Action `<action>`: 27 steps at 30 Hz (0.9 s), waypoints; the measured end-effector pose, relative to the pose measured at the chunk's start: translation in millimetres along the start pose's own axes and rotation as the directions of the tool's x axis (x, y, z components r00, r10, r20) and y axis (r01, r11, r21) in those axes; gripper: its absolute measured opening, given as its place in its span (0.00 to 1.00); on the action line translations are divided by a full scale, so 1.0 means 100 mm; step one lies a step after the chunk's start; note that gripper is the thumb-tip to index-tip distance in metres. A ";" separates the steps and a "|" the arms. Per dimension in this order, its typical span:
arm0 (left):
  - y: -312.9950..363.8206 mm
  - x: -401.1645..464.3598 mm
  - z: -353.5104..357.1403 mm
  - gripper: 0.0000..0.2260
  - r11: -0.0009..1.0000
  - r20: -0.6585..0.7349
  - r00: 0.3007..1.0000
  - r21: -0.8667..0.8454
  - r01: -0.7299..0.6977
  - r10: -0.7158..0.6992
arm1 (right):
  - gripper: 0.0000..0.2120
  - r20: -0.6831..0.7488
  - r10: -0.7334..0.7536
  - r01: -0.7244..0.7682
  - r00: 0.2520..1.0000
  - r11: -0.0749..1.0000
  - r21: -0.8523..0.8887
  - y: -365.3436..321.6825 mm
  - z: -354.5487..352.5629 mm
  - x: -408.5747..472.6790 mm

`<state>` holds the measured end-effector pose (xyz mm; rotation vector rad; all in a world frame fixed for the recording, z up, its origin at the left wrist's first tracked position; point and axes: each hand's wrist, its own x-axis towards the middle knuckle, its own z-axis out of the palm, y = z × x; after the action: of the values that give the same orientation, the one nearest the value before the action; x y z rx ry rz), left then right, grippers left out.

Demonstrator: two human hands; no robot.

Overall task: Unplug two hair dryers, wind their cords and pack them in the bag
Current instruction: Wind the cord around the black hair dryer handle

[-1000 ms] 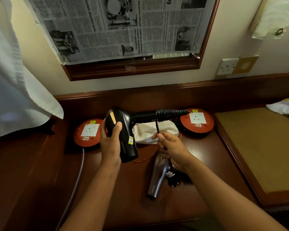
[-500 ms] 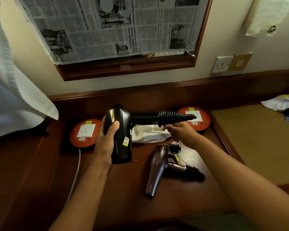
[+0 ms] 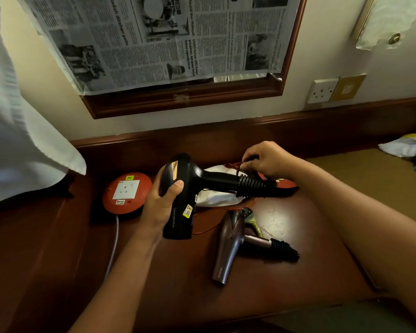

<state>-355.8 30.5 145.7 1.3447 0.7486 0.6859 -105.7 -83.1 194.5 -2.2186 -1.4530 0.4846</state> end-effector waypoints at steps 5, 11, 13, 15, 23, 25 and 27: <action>-0.10 0.02 0.02 0.28 0.988 -0.070 0.996 0.148 -0.049 0.060 | 0.09 -0.019 -0.045 0.039 0.999 0.967 -0.253 -0.18 -0.04 -0.03; -0.14 -0.02 0.09 0.33 0.938 -0.154 0.971 0.324 -0.124 0.181 | 0.13 -0.030 -0.048 0.033 0.998 0.918 -0.395 -0.39 0.07 -0.15; -0.13 -0.02 0.12 0.31 0.924 -0.193 0.957 0.355 -0.139 0.217 | 0.13 -0.029 -0.023 0.011 0.999 0.933 -0.360 -0.44 0.15 -0.21; -0.13 -0.02 0.13 0.30 0.924 -0.232 0.943 0.354 -0.145 0.237 | 0.11 -0.035 0.021 -0.030 0.999 0.967 -0.255 -0.47 0.25 -0.28; -0.17 0.00 0.18 0.29 0.976 -0.349 0.918 0.175 -0.132 0.187 | 0.18 -0.066 0.258 -0.171 0.964 0.790 0.589 -0.56 0.67 -0.57; -0.17 -0.02 0.22 0.28 0.986 -0.381 0.910 0.097 -0.133 0.160 | 0.13 -0.018 0.278 -0.179 0.960 0.665 0.725 -0.57 0.74 -0.61; -0.16 -0.03 0.25 0.27 0.993 -0.404 0.909 -0.003 -0.116 0.105 | 0.05 0.035 0.260 -0.177 0.965 0.547 0.818 -0.55 0.83 -0.65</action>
<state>-337.3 11.7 131.5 1.2402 0.9916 1.0823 -215.8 -109.9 158.1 -1.5921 -0.6377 0.9096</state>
